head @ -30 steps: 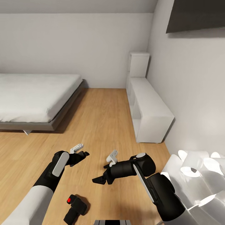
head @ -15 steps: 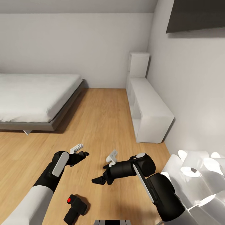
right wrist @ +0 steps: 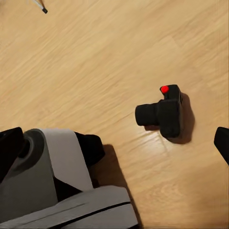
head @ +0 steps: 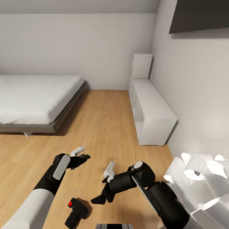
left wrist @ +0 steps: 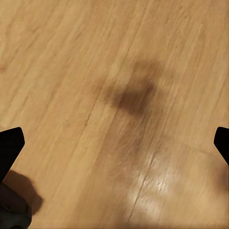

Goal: Attach the digital camera to the camera tripod in the bedroom.

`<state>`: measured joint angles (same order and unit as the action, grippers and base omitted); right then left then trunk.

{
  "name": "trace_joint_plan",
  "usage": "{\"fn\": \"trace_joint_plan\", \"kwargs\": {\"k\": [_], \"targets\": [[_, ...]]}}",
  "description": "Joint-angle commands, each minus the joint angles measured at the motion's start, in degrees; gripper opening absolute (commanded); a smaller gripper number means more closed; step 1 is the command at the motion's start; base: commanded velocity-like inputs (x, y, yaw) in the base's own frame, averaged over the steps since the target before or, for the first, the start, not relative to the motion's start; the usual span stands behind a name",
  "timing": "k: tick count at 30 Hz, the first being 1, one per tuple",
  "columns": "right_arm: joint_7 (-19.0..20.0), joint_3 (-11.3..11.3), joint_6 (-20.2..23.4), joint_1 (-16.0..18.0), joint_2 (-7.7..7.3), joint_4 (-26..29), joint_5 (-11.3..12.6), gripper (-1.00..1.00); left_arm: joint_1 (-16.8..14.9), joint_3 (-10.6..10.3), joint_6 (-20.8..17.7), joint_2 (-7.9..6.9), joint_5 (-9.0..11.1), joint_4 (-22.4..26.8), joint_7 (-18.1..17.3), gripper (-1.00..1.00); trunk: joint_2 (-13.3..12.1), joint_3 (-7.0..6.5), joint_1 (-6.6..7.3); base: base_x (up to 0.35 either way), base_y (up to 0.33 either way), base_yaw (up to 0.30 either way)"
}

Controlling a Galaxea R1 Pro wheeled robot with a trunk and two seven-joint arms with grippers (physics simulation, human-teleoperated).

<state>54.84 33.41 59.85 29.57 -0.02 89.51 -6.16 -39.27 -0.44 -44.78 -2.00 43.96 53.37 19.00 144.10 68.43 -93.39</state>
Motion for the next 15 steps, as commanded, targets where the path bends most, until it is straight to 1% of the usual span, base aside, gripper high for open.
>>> {"fn": "trace_joint_plan", "kwargs": {"k": [1, 2, 5, 8, 10, 11, 13, 15], "targets": [[1.0, 0.9, 0.2, 0.0, -0.17, 0.1, -0.6, 1.0, 0.0, 0.0, -0.1, -0.02, 0.6, 0.1, 0.5, 1.0, 0.0, 0.05, 0.01, 0.0, 0.0, 0.0], [1.5, 1.8, 0.2, 0.0, -0.23, 0.1, -0.6, 1.0, 0.0, 0.0, -0.1, -0.02, 0.6, 0.1, 0.5, 1.0, 0.0, 0.05, 0.01, 0.0, 0.0, 0.0], [1.7, 1.8, 0.2, 0.0, -0.27, 0.1, -0.6, 1.0, 0.0, 0.0, -0.1, -0.07, 0.6, 0.1, 0.5, 1.0, 0.0, 0.05, 0.01, 0.0, 0.0, 0.0], [1.9, 1.3, 0.2, 0.0, -0.36, 0.1, -0.6, 1.0, 0.0, -0.1, -0.1, -0.18, 0.7, 0.1, 0.5, 1.0, 0.0, 0.05, 0.01, 0.0, 0.0, 0.0], [1.9, 0.6, 0.2, 0.0, -0.39, 0.1, -0.6, 1.0, 0.0, -0.1, -0.1, -0.19, 0.7, 0.1, 0.5, 1.0, 0.0, 0.05, 0.01, 0.0, 0.0, 0.0], [1.9, -0.4, 0.2, 0.0, -0.39, 0.1, -0.6, 1.0, 0.0, -0.1, -0.1, -0.21, 0.7, 0.1, 0.5, 1.0, 0.0, 0.05, 0.01, 0.0, 0.0, 0.0], [1.9, -1.4, 0.2, 0.0, -0.37, 0.1, -0.6, 1.0, 0.0, -0.1, -0.1, -0.24, 0.7, 0.1, 0.5, 1.0, 0.0, 0.05, 0.01, 0.0, 0.0, 0.0], [1.9, -3.9, 0.2, 0.0, -0.26, 0.1, -0.6, 1.0, 0.0, -0.1, -0.1, -0.25, 0.7, 0.1, 0.5, 1.0, 0.0, 0.05, 0.01, 0.0, 0.0, 0.0]]}}
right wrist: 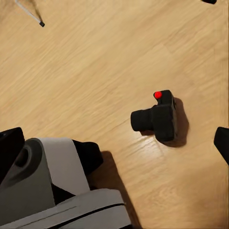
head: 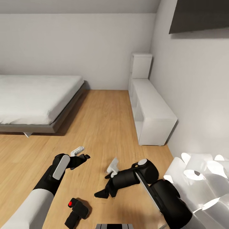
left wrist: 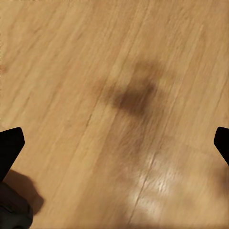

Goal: Attach the digital camera to the camera tripod in the bedroom.

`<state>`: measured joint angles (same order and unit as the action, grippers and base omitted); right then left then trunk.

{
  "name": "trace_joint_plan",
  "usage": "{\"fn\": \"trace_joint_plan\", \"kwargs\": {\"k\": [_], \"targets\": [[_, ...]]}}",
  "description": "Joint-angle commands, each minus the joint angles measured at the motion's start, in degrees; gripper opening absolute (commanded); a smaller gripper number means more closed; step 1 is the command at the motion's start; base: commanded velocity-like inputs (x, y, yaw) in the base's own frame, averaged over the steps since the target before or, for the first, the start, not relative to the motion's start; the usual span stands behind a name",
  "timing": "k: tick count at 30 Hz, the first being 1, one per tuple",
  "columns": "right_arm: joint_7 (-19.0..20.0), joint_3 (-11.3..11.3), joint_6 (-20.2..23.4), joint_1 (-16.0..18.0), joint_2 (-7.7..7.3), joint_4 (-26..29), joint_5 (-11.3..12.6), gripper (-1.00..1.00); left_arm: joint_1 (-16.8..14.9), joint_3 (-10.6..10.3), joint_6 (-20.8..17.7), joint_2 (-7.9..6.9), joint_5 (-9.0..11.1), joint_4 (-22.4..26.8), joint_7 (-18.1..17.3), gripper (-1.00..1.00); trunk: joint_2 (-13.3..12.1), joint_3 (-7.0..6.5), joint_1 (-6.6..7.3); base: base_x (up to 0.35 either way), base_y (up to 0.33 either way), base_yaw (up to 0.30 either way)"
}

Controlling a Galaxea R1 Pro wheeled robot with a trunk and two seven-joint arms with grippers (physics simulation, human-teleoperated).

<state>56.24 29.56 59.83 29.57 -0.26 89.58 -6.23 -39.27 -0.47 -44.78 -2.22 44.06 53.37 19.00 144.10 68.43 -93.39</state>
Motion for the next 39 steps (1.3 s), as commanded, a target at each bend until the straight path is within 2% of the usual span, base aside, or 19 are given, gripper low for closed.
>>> {"fn": "trace_joint_plan", "kwargs": {"k": [1, 3, 4, 9, 13, 14, 17, 21, 25, 26, 27, 29, 34, 39], "targets": [[0.5, -1.1, 0.2, 0.0, 0.04, 0.1, -0.6, 1.0, 0.0, 0.0, -0.1, -0.01, 0.6, 0.1, 0.5, 1.0, 0.0, 0.05, 0.01, 0.0, 0.0, 0.0], [0.4, -3.2, 0.2, 0.0, 0.12, 0.1, -0.6, 1.0, 0.0, 0.0, -0.1, 0.0, 0.6, 0.1, 0.5, 1.0, 0.0, 0.05, 0.01, 0.0, 0.0, 0.0], [0.4, -5.0, 0.2, 0.0, 0.17, 0.0, -0.6, 1.0, 0.0, 0.0, -0.1, 0.01, 0.7, 0.1, 0.5, 1.0, 0.0, 0.05, 0.01, 0.0, 0.0, 0.0], [0.0, -8.2, 0.2, 0.0, 0.32, -0.1, -1.1, 1.0, 0.0, -0.1, -0.1, 0.02, 0.7, 0.1, 0.5, 1.0, 0.0, 0.05, 0.01, 0.0, 0.0, 0.0], [-0.6, -9.3, -0.2, 0.0, 0.46, -0.3, -1.3, 1.0, 0.0, -0.1, -0.1, 0.01, 0.8, 0.2, 0.5, 1.0, 0.0, 0.05, 0.01, 0.0, 0.0, 0.0], [-2.0, -9.7, -4.2, 0.0, 0.61, -0.5, -1.3, 1.0, 0.0, 0.0, -0.1, -0.02, 0.8, 0.2, 0.5, 1.0, 0.0, 0.05, 0.01, 0.0, 0.0, 0.0], [-4.5, -9.9, -6.2, 0.0, 0.79, -0.6, -1.2, 1.0, 0.0, 0.0, -0.1, 0.01, 0.8, 0.2, 0.5, 1.0, 0.0, 0.05, 0.01, 0.0, 0.0, 0.0], [-8.1, -10.4, -6.8, 0.0, 1.04, -0.5, -1.2, 1.0, 0.0, 0.0, -0.1, 0.02, 0.8, 0.3, 0.5, 1.0, 0.0, 0.05, 0.01, 0.0, 0.0, 0.0], [-12.0, -11.7, -6.5, 0.2, 2.94, -0.5, -1.1, 1.0, 0.0, 0.0, -0.1, 0.02, 0.8, 0.3, 0.5, 1.0, 0.0, 0.05, 0.01, 0.0, 0.0, 0.0], [-15.8, -12.7, -3.0, 2.7, 7.05, -0.4, -1.1, 1.0, 0.0, -0.1, -0.1, 0.02, 0.8, 0.3, 0.5, 1.0, 0.0, 0.05, 0.01, 0.0, 0.0, 0.0], [-17.0, -12.9, -0.3, 4.6, 8.6, -0.4, -1.1, 1.0, 0.0, -0.1, -0.1, 0.02, 0.8, 0.3, 0.5, 1.0, 0.0, 0.05, 0.01, 0.0, 0.0, 0.0], [-18.7, -13.1, 0.2, 8.0, 10.26, -0.4, -1.2, 1.0, 0.0, -0.1, -0.1, 0.02, 0.8, 0.3, 0.5, 1.0, 0.0, 0.05, 0.01, 0.0, 0.0, 0.0], [-20.7, -13.2, 0.2, 13.6, 10.26, -0.5, -1.1, 1.0, 0.0, -0.1, -0.1, 0.02, 0.7, 0.3, 0.5, 1.0, 0.0, 0.05, 0.01, 0.0, 0.0, 0.0], [-21.6, -13.3, 0.2, 16.8, 10.26, -0.5, -1.0, 1.0, 0.0, -0.1, -0.1, 0.02, 0.7, 0.2, 0.5, 1.0, 0.0, 0.05, 0.01, 0.0, 0.0, 0.0]]}}
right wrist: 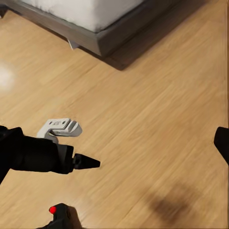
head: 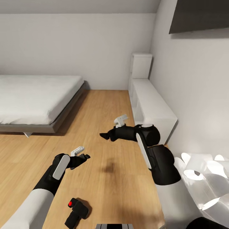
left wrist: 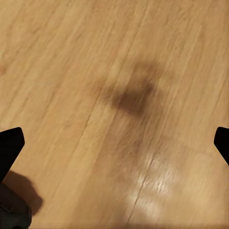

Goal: Attach the digital camera to the camera tripod in the bedroom.

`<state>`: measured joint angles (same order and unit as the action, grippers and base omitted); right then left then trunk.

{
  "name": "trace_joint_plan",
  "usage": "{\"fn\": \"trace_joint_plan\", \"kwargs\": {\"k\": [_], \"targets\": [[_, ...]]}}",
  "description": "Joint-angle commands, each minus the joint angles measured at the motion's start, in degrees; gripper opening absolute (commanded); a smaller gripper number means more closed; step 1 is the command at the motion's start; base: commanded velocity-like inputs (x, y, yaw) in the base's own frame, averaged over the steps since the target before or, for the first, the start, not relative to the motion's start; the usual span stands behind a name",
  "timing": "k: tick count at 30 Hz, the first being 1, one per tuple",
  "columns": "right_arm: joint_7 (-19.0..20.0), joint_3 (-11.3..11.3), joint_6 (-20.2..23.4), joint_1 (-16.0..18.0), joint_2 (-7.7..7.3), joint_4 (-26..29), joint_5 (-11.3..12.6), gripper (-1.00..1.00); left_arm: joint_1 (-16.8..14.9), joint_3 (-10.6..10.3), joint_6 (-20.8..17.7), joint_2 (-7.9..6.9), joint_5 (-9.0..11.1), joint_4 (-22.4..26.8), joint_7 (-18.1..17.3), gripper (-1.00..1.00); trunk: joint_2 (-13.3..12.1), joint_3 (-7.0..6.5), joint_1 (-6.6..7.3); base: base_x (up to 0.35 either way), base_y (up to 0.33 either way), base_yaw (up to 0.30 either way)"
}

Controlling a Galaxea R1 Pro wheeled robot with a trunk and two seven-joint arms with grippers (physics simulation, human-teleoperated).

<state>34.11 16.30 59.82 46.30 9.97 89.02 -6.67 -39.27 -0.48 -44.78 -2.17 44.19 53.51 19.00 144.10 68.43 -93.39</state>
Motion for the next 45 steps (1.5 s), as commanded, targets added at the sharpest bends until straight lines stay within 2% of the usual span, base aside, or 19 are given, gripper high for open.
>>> {"fn": "trace_joint_plan", "kwargs": {"k": [1, 5, 9, 12, 15, 16, 19, 22, 26, 30, 31, 32, 37, 41, 45], "targets": [[0.3, 0.0, 0.2, 0.6, 0.03, 0.0, -0.6, 1.0, 0.0, -0.1, -0.1, -0.02, 0.6, 0.1, 0.5, 1.0, 0.0, 0.05, 0.01, 0.0, 0.0, 0.0], [0.1, 0.0, 0.2, 1.5, 0.03, -0.2, -0.6, 1.0, 0.0, -0.1, -0.1, -0.02, 0.6, 0.1, 0.5, 1.0, 0.0, 0.05, 0.01, 0.0, 0.0, 0.0], [-1.7, -0.2, 0.2, 5.0, 0.03, -1.6, -0.5, 1.0, 0.0, -0.1, -0.1, -0.02, 0.6, 0.1, 0.5, 1.0, 0.0, 0.05, 0.01, 0.0, 0.0, 0.0], [-3.3, -1.1, 0.2, 8.8, 0.03, -5.1, -0.4, 1.0, 0.0, -0.1, -0.1, -0.02, 0.6, 0.1, 0.5, 1.0, 0.0, 0.05, 0.01, 0.0, 0.0, 0.0], [-3.9, -2.5, 0.2, 11.9, 0.03, -8.2, -0.2, 1.0, 0.0, -0.1, -0.1, -0.02, 0.6, 0.1, 0.5, 1.0, 0.0, 0.05, 0.01, 0.0, 0.0, 0.0], [-4.2, -3.8, 0.2, 13.5, 0.03, -9.9, -0.1, 1.0, 0.0, -0.1, -0.1, -0.02, 0.5, 0.1, 0.5, 1.0, 0.0, 0.05, 0.01, 0.0, 0.0, 0.0], [-4.4, -5.7, 0.2, 15.2, 0.03, -11.3, 0.0, 1.0, 0.0, -0.1, -0.1, -0.02, 0.3, 0.1, 0.5, 1.0, 0.0, 0.05, 0.01, 0.0, 0.0, 0.0], [-4.4, -7.0, 0.2, 16.7, 0.03, -12.5, 0.0, 1.0, 0.0, -0.1, -0.1, 0.01, 0.2, 0.1, 0.5, 1.0, 0.0, 0.05, 0.01, 0.0, 0.0, 0.0], [-4.5, -8.3, 0.2, 21.3, 0.03, -16.0, 0.0, 1.0, 0.0, -0.2, 0.0, 0.14, 0.0, 0.1, 0.5, 1.0, 0.0, 0.05, 0.01, 0.0, 0.0, 0.0], [-4.7, -9.3, 0.2, 26.8, 0.03, -22.8, 0.0, 1.0, 0.0, -0.2, 0.0, 0.2, 0.0, 0.0, 0.5, 1.0, 0.0, 0.05, 0.01, 0.0, 0.0, 0.0], [-4.7, -10.0, 0.2, 29.7, 0.03, -28.1, -0.1, 1.0, 0.0, -0.2, 0.0, 0.21, -0.1, 0.0, 0.6, 1.0, 0.0, 0.05, 0.01, 0.0, 0.0, 0.0], [-4.8, -10.5, 0.2, 31.2, 0.03, -31.1, -0.2, 1.0, 0.0, -0.2, 0.0, 0.22, -0.1, 0.0, 0.6, 1.0, 0.0, 0.05, 0.01, 0.0, 0.0, 0.0], [-4.8, -13.5, 0.2, 36.6, 0.03, -44.5, -0.3, 1.0, 0.0, -0.2, 0.0, 0.18, 0.0, 0.0, 0.5, 1.0, 0.0, 0.05, 0.01, 0.0, 0.0, 0.0], [-4.8, -14.9, 0.2, 38.4, 0.03, -47.3, -0.5, 1.0, 0.0, -0.2, 0.0, 0.16, 0.0, -0.1, 0.5, 1.0, 0.0, 0.05, 0.01, 0.0, 0.0, 0.0], [-4.8, -15.1, 0.2, 39.2, 0.03, -44.0, -0.8, 1.0, 0.0, -0.2, -0.1, 0.19, 0.0, -0.1, 0.5, 1.0, 0.0, 0.05, 0.01, 0.0, 0.0, 0.0]]}}
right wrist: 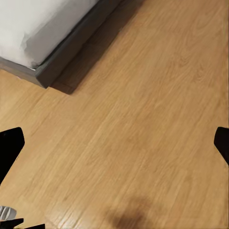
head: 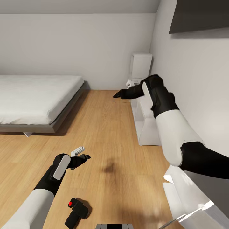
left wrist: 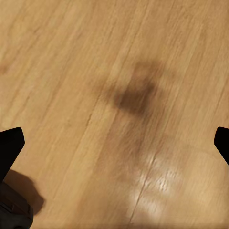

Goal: Attach the digital camera to the camera tripod in the bedroom.

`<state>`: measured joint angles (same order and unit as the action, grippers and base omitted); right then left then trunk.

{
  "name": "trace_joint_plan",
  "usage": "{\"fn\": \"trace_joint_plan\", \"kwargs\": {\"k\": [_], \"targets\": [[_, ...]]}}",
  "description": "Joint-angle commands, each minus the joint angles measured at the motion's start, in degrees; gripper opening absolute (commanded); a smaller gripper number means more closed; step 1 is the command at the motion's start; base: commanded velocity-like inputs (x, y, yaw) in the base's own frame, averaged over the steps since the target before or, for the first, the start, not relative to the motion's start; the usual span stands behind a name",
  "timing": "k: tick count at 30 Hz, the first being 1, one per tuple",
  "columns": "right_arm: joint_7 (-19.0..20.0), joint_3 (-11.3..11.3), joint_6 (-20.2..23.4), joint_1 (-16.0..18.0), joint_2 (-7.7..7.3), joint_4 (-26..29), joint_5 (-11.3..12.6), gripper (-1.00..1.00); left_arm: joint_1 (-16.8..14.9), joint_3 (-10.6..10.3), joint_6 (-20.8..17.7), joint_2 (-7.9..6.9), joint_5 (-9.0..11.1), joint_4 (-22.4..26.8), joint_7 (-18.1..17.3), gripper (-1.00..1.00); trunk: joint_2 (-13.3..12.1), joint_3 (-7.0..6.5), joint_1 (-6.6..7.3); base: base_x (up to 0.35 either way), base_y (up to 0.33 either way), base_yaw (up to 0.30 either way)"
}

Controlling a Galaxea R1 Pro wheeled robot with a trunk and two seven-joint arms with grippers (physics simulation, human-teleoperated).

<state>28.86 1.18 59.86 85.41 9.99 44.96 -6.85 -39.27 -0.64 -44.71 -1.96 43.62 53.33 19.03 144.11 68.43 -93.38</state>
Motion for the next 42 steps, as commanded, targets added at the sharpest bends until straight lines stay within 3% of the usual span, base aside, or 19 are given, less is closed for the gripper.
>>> {"fn": "trace_joint_plan", "kwargs": {"k": [1, 5, 13, 15, 16, 26, 27, 28, 34, 42], "targets": [[0.5, -0.1, 0.1, 0.2, 0.01, 2.4, -0.6, 1.0, 0.0, -0.1, -0.2, -0.04, 0.7, 0.0, 0.5, 1.0, 0.0, 0.05, 0.01, 0.0, 0.0, 0.0], [0.5, -0.2, 0.1, 0.4, 0.01, 5.4, -0.5, 1.0, 0.0, -0.1, -0.2, -0.03, 0.7, -0.7, 0.6, 1.0, 0.0, 0.05, 0.01, 0.0, 0.0, 0.0], [0.3, -0.4, 0.1, 0.5, 0.01, 7.3, -0.6, 1.0, 0.0, -0.3, -0.2, 0.19, 0.4, -2.5, 2.0, 1.0, 0.1, 1.83, -0.2, 0.0, 0.0, 0.0], [-0.1, -0.4, 0.1, 0.5, 0.01, 7.3, -0.6, 1.0, 0.0, -0.3, -0.2, 0.25, 0.4, -2.5, 3.7, 1.0, 0.2, 2.27, -0.25, 0.0, 0.0, 0.0], [-0.8, -0.4, 0.1, 0.5, 0.01, 7.3, -0.6, 1.0, 0.0, -0.3, -0.1, 0.36, 0.4, -2.5, 6.2, 1.0, 0.2, 2.49, -0.28, 0.0, 0.0, 0.0], [-2.6, -0.4, 0.1, 0.5, 0.01, 7.2, -0.4, 1.0, 0.0, -0.2, -0.1, 2.6, 0.4, -1.9, 13.0, 1.0, 0.3, 4.71, -0.53, 0.0, 0.0, 0.0], [-3.7, -0.4, 0.1, 0.5, 0.01, 7.1, -0.4, 1.0, 0.0, -0.3, 0.8, 3.34, 0.4, -1.7, 15.8, 1.0, 0.3, 4.93, -0.56, 0.0, 0.0, 0.0], [-3.9, -0.4, 0.1, 0.5, 0.01, 7.1, -0.4, 1.0, 0.0, -0.3, 1.4, 3.42, 0.4, -1.7, 16.1, 1.0, 0.3, 5.15, -0.59, 0.0, 0.0, 0.0], [-5.2, -0.4, 0.1, 0.5, 0.01, 6.3, -0.4, 1.0, 0.0, -0.3, 6.4, 3.65, 0.5, -1.9, 17.3, 1.0, 0.4, 6.48, -0.74, 0.0, 0.0, 0.0], [-5.9, -0.4, 0.1, 0.5, 0.01, 5.8, -0.3, 1.0, 0.0, -0.3, 8.1, 3.65, 0.6, -2.0, 17.6, 1.0, 0.5, 8.25, -0.95, 0.0, 0.0, 0.0]]}}
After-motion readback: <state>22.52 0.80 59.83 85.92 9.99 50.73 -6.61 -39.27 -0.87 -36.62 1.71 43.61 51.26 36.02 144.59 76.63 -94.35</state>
